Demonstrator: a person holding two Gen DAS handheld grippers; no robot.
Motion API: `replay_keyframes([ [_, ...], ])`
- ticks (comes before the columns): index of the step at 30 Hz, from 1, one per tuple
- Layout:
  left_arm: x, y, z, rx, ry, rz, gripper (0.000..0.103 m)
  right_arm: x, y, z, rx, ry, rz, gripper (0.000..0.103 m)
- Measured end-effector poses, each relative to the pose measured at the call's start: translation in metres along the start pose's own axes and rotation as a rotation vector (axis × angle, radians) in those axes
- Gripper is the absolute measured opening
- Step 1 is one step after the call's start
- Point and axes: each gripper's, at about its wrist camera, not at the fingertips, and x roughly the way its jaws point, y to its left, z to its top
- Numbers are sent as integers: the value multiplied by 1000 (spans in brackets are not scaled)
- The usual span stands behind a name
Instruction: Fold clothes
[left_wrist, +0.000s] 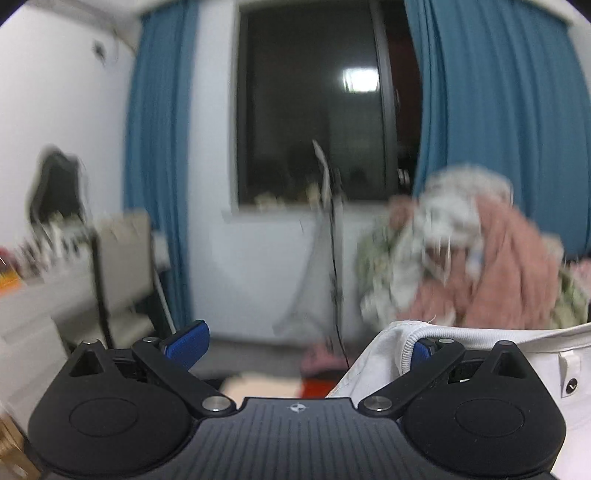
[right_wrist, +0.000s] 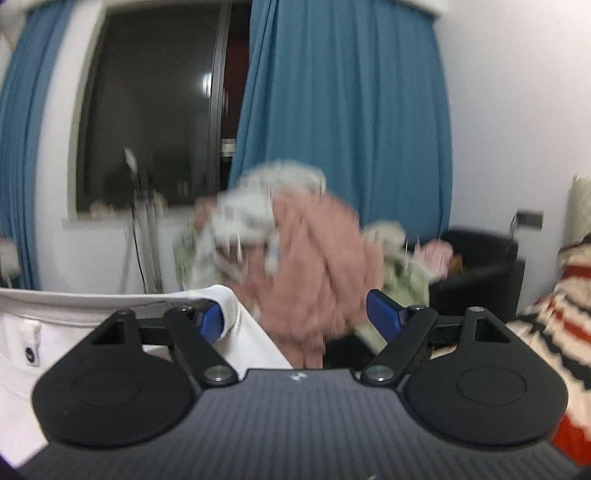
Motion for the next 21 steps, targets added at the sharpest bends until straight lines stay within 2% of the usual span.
replay_keyframes([
  [4,107,-33,-69,86,134,-38,103,78,18,-56,-41,147,1,80],
  [6,143,-47,-101,108,212,-68,103,104,25,-77,-65,221,10,80],
  [9,175,-61,-124,183,324,-106,103,128,30,-92,-93,364,64,80],
  [12,176,-64,-116,265,403,-163,103,135,38,-91,-149,500,139,80],
  [15,178,-65,-95,325,568,-265,103,142,46,-79,-221,617,190,80],
  [16,175,-65,-86,342,601,-285,103,144,50,-74,-238,658,216,81],
  [18,169,-65,-70,365,642,-325,103,143,59,-63,-262,743,293,80],
  [19,163,-63,-64,360,648,-344,103,136,63,-57,-267,747,306,80],
  [21,143,-58,-47,320,592,-348,103,111,65,-44,-254,701,308,81],
])
